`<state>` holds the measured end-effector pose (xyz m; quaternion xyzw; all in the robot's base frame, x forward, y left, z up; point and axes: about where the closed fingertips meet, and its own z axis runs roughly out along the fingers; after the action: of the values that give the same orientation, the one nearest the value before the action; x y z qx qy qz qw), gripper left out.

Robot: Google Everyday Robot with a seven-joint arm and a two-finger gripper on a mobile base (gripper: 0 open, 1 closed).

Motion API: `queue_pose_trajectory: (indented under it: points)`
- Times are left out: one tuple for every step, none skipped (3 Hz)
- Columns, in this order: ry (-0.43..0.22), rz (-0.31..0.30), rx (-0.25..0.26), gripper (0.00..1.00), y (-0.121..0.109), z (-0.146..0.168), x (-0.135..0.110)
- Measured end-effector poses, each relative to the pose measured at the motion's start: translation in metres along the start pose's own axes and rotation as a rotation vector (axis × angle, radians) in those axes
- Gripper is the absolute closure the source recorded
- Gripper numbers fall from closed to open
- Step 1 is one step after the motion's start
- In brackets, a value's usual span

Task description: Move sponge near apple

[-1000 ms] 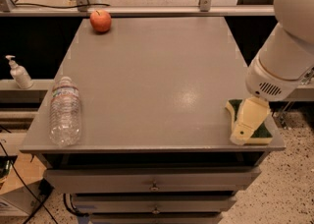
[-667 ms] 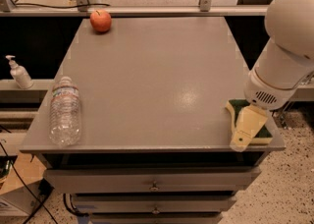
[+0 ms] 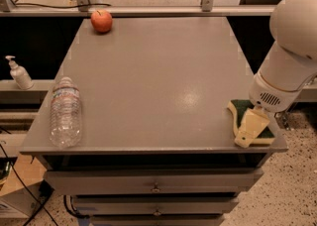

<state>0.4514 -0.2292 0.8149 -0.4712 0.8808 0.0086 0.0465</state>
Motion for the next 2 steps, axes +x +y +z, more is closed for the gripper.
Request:
queue_pose_trajectory:
  points:
    - [-0.026, -0.032, 0.027, 0.62, 0.000, -0.022, -0.016]
    - [-0.111, -0.129, 0.070, 0.86, 0.005, -0.058, -0.055]
